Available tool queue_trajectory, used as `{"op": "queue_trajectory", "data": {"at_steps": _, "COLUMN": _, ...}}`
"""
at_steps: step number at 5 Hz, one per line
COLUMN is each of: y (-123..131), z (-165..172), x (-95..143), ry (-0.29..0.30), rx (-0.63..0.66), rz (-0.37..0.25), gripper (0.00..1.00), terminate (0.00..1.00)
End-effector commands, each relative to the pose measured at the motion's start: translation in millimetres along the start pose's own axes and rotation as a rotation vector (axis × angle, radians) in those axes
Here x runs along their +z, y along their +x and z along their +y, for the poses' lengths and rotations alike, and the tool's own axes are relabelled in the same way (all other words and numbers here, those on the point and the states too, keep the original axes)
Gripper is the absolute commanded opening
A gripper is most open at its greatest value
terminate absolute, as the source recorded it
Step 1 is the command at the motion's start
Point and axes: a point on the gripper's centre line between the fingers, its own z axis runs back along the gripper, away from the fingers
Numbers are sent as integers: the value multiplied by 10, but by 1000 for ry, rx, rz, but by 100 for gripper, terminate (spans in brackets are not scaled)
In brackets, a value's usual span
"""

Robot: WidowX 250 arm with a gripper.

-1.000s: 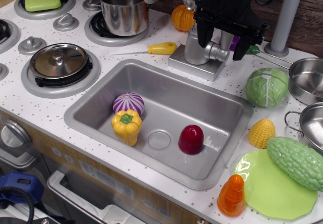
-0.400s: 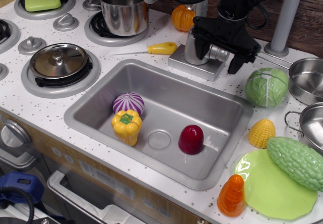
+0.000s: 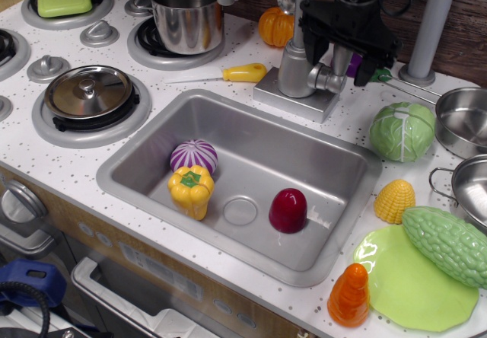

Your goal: Turn lever vertical to front

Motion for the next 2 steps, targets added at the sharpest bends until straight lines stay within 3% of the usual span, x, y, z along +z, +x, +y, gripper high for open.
{"op": "queue_trajectory", "data": {"at_steps": 1, "y": 281, "z": 88, "x": 227, "ry": 6, "rx": -6, "rz": -98, "gripper": 100, "terminate": 0}}
{"op": "queue_trajectory", "data": {"at_steps": 2, "y": 382, "z": 104, "x": 205, "ry": -6, "rx": -16, "rz": -110, "gripper": 100, "terminate": 0}}
